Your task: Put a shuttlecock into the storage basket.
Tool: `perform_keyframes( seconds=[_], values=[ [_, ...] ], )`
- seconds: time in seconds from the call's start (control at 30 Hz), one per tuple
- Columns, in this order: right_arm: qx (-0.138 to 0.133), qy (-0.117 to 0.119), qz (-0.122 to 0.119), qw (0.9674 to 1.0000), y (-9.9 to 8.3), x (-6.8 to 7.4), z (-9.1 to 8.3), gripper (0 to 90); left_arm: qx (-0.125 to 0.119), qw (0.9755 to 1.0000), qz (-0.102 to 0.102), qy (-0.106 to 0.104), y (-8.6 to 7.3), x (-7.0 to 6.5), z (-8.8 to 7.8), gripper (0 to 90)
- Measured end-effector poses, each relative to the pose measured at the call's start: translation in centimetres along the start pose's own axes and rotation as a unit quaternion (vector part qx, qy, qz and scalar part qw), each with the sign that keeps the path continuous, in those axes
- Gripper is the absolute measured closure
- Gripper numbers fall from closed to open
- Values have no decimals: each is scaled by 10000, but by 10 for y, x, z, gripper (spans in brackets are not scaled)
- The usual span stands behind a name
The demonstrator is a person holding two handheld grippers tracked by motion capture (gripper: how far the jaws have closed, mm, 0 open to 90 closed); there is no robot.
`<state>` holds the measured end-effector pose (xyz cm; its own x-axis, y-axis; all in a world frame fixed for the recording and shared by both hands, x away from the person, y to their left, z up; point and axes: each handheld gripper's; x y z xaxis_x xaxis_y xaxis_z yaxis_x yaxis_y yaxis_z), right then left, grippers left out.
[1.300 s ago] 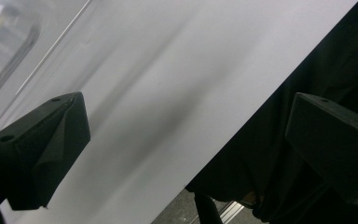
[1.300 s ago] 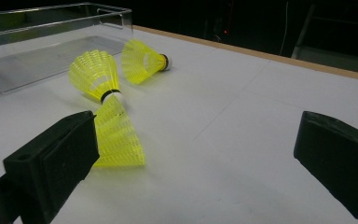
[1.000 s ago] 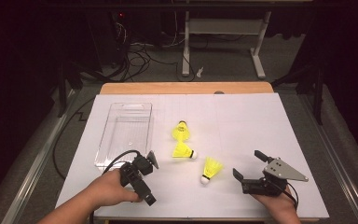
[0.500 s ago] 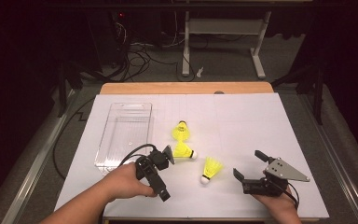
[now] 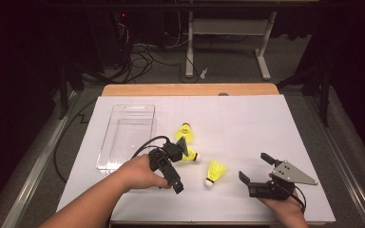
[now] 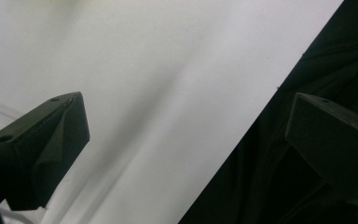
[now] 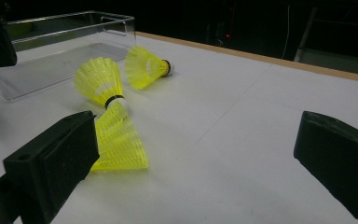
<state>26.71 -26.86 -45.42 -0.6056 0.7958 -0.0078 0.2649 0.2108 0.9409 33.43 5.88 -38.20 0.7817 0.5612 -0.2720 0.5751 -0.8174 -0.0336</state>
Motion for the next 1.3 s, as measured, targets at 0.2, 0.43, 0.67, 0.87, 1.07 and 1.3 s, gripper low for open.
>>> perform_keyframes(
  seconds=[0.2, 0.43, 0.67, 0.87, 1.07, 1.3],
  values=[
    [-15, -2, 6, 10000, 0, 0, -1, 4, -54, 10000, 16, -16, 8, 1, -3, 6],
    [-17, 5, 9, 10000, 0, -1, -1, 4, -105, 9999, 92, 30, 16, 1, -12, 6],
    [-27, 3, 8, 10000, 0, -1, -2, 4, -144, 9998, 32, 123, 22, 6, -23, 6],
    [-27, 2, 11, 10000, 0, -1, -2, 4, -238, 9996, -83, 155, 29, 13, -32, 6],
    [-35, 6, 12, 10000, 0, -1, -2, 4, -288, 9993, -174, 178, 35, 19, -31, 6],
    [-40, -1, 18, 10000, 0, -1, -3, 4, -581, 9975, -265, 295, 43, 21, -23, 7]
  ],
)
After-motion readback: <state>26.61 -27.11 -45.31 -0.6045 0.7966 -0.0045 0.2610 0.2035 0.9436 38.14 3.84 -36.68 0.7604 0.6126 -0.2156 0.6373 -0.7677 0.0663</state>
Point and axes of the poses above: each handheld gripper's, and its own axes: z roughly forward along the jaws, y roughly out of its top, x roughly to its left, and after that the axes turned 3 degrees about x, right-handed
